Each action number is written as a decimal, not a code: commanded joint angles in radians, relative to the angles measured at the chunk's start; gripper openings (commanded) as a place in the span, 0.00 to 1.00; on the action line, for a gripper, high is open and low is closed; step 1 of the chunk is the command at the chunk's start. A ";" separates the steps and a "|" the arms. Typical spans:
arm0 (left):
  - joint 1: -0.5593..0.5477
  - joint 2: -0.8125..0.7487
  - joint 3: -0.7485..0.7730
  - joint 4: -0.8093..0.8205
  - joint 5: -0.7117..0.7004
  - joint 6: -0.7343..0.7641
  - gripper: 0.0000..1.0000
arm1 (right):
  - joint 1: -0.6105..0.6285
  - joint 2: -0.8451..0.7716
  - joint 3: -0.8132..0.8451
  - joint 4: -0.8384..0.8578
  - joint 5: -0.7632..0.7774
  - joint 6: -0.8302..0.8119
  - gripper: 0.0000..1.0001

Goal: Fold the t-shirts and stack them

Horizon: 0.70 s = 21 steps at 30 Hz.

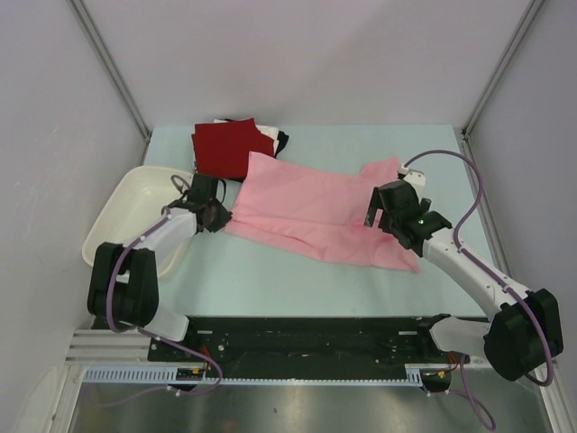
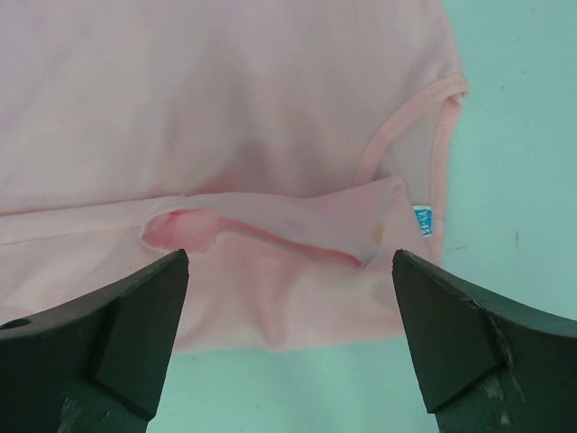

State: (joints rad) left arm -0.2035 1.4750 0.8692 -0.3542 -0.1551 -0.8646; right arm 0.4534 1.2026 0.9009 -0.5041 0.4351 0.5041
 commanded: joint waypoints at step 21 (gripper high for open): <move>-0.007 0.363 0.484 -0.002 -0.024 0.026 0.24 | -0.236 0.340 0.082 0.540 0.016 -0.001 1.00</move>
State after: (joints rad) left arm -0.2043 1.8557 1.3399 -0.3698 -0.1581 -0.8543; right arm 0.2329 1.4994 0.9005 -0.1905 0.3809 0.5030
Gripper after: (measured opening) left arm 0.234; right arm 0.995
